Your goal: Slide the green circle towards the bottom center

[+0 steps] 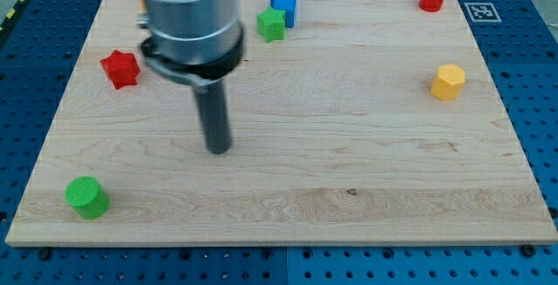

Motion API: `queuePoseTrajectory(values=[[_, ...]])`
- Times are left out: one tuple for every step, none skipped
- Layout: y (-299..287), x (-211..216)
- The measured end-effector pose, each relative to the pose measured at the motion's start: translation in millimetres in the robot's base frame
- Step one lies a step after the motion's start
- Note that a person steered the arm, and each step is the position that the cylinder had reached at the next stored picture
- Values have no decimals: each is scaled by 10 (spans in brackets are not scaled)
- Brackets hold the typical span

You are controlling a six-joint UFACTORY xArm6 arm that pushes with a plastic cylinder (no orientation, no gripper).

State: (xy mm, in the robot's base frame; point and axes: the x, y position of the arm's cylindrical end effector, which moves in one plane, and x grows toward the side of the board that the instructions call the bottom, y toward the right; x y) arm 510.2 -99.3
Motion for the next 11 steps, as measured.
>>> queuePoseTrajectory(values=[[-652, 0], [-1214, 1], [-1641, 105], [-1775, 639], [-1822, 811], [-1821, 811], [-1692, 812], [-1404, 813], [-1061, 814], [-689, 814], [-391, 814]])
